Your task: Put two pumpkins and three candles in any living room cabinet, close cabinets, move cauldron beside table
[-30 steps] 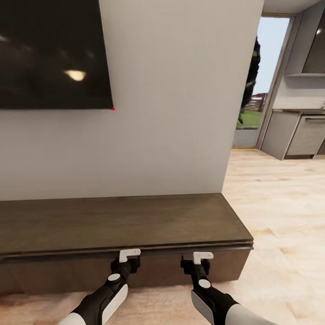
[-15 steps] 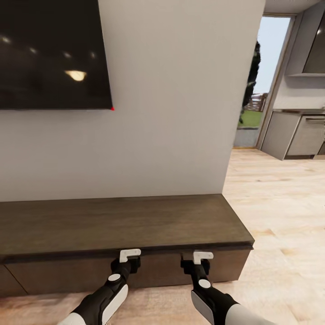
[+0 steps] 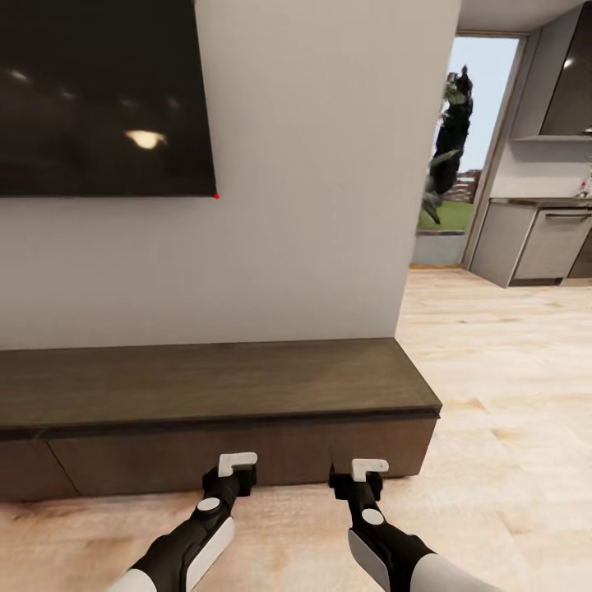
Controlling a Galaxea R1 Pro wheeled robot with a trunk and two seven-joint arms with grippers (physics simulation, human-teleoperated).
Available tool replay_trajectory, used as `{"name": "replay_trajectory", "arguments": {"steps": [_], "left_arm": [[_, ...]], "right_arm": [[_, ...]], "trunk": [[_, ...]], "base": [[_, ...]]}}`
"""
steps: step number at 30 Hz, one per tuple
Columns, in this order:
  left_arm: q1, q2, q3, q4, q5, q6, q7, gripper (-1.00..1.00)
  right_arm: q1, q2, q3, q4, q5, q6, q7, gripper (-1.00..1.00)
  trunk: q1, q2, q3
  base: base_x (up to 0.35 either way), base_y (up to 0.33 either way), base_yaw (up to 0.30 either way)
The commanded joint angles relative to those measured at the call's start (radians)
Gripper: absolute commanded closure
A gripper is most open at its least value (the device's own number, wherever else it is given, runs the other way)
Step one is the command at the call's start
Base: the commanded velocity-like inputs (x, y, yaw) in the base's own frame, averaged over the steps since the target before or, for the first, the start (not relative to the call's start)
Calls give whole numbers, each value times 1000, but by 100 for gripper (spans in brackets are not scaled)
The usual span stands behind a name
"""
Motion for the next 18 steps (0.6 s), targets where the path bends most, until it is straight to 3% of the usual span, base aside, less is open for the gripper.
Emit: {"name": "replay_trajectory", "arguments": {"steps": [1,13,18], "left_arm": [[-1,1,-6,-4,7,2,8,-100],[-2,3,7,-19,16,106,8,-100],[-2,4,16,-74,25,192,9,-100]], "right_arm": [[-1,0,9,0,-10,-5,-4,-100],[-1,0,5,7,-16,3,-6,-100],[-1,0,4,8,-17,6,-5,-100]], "trunk": [[-1,0,-1],[-1,0,-1],[-1,0,-1]], "base": [[-209,0,0],[-271,0,0],[-73,0,0]]}}
